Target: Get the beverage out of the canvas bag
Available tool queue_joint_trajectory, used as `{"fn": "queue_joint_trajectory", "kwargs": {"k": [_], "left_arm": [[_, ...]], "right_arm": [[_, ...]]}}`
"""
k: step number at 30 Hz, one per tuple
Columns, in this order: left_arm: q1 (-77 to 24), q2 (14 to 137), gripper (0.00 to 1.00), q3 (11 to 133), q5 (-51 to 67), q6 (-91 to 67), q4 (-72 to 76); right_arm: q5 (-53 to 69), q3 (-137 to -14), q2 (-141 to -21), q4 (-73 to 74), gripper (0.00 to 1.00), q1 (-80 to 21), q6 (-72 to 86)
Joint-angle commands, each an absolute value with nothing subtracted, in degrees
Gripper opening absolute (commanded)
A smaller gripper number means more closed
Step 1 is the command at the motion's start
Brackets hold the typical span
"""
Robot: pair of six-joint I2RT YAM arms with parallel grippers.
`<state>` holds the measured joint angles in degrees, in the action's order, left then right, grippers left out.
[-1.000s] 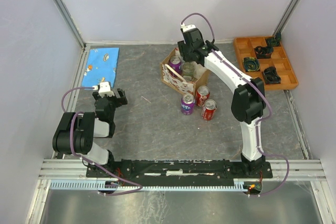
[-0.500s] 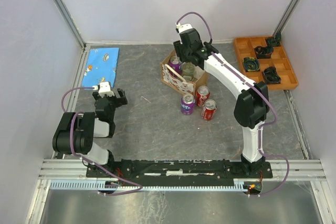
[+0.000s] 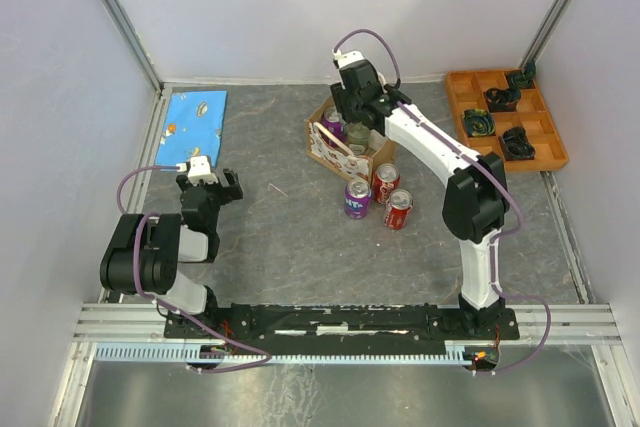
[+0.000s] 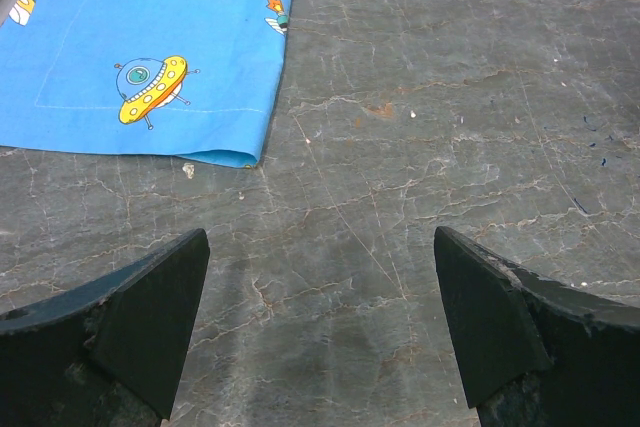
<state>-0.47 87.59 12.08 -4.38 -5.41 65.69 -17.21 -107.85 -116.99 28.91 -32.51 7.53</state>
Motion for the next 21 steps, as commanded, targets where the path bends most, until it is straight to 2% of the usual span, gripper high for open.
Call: {"fn": "queue_joint_trajectory", "kwargs": {"k": [1, 7, 12, 21], "left_arm": [[-0.6, 87.1, 0.99, 13.4, -5.0, -1.5, 67.6], [-0.6, 87.0, 0.99, 13.4, -5.1, -1.6, 67.6], [-0.6, 87.1, 0.99, 13.4, -5.0, -1.5, 67.7], [-0.6, 87.0, 0.99, 13.4, -5.1, -1.6, 67.7]], "right_arm": [[-19.4, -108.4, -118.6, 25.9, 0.61, -32.5, 6.7], [-19.5, -108.2, -119.9, 25.5, 0.59, -32.4, 6.9], [-19.3, -108.0, -120.9, 25.3, 0.53, -31.8, 7.7], [-18.8, -106.7, -121.8, 24.4, 0.5, -31.2, 8.8]]}}
